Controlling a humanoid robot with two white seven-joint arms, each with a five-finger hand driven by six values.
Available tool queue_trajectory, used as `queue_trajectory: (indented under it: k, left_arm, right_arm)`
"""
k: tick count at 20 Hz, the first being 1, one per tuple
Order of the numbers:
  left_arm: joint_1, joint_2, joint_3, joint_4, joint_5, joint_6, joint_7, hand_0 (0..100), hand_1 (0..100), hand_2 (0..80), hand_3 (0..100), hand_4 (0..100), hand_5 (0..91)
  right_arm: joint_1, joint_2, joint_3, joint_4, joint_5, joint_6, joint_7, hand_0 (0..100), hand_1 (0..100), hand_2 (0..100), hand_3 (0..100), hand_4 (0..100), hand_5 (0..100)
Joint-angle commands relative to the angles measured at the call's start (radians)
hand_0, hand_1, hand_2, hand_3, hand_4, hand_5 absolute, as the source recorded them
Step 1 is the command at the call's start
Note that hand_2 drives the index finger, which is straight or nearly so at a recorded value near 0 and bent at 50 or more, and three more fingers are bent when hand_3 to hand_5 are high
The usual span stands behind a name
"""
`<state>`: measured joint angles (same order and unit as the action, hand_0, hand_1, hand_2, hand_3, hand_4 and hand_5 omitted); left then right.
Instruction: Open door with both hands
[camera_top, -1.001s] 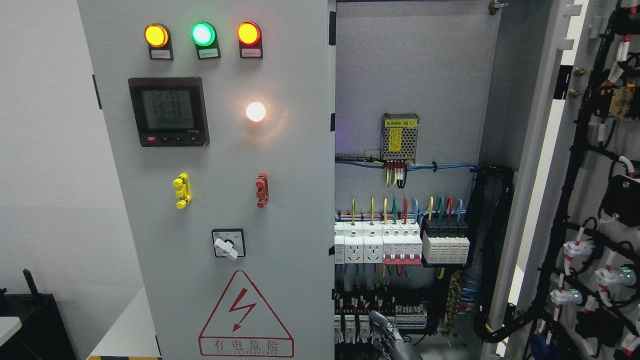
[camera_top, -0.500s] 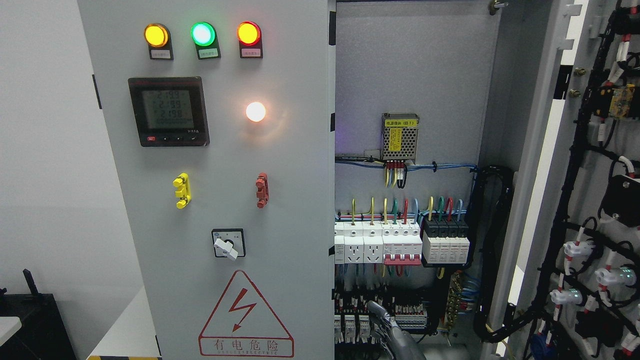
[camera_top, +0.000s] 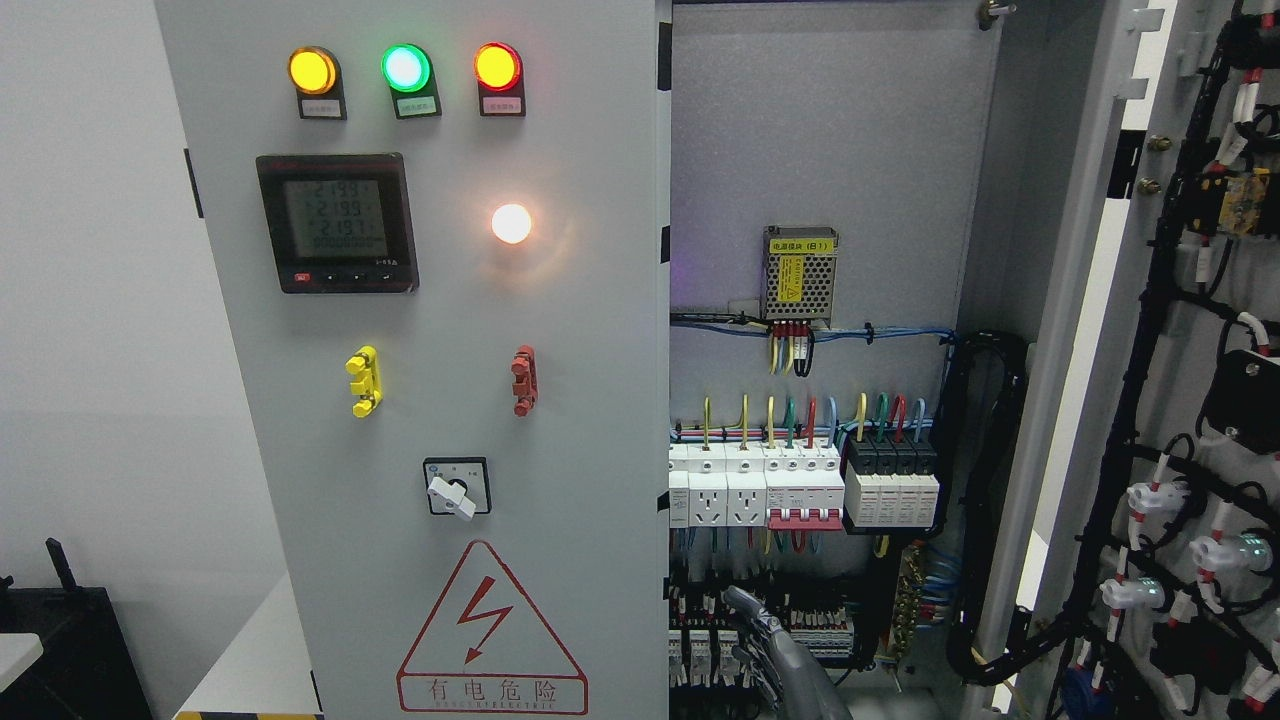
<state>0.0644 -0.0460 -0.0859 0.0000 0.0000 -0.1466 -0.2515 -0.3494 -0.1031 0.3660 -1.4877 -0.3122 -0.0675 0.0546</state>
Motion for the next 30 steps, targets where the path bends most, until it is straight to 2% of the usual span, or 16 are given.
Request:
queue_trajectory:
  k: [1,14,18,27,30]
  left_arm:
    - [0.0,0.0,0.0,-0.018,-0.025,-0.001,0.0,0,0,0.0,0,3,0.0]
    - [0.0,0.0,0.0,-0.018,-0.025,-0.001,0.0,0,0,0.0,0,3,0.0]
    - [0.0,0.0,0.0,-0.018,-0.025,-0.001,0.0,0,0,0.0,0,3,0.0]
    - [0.0,0.0,0.0,-0.018,-0.025,-0.001,0.0,0,0,0.0,0,3,0.0]
    - [0.0,0.0,0.0,-0.018,-0.023,-0.001,0.0,0,0,0.0,0,3,0.0]
  right_arm:
    - [-0.039,0.0,0.033,0.04,-0.01,0.008,0.001,0,0,0,0,0,0]
    - [-0.068,0.0,0.051,0.06,-0.01,0.02,0.002,0,0,0,0,0,0]
    - [-0.085,0.0,0.059,0.069,-0.068,0.029,0.002,0,0,0,0,0,0]
    - [-0.123,-0.001,0.071,0.089,-0.074,0.034,0.004,0,0,0,0,0,0]
    - [-0.128,-0.001,0.073,0.092,-0.073,0.035,0.051,0,0,0,0,0,0]
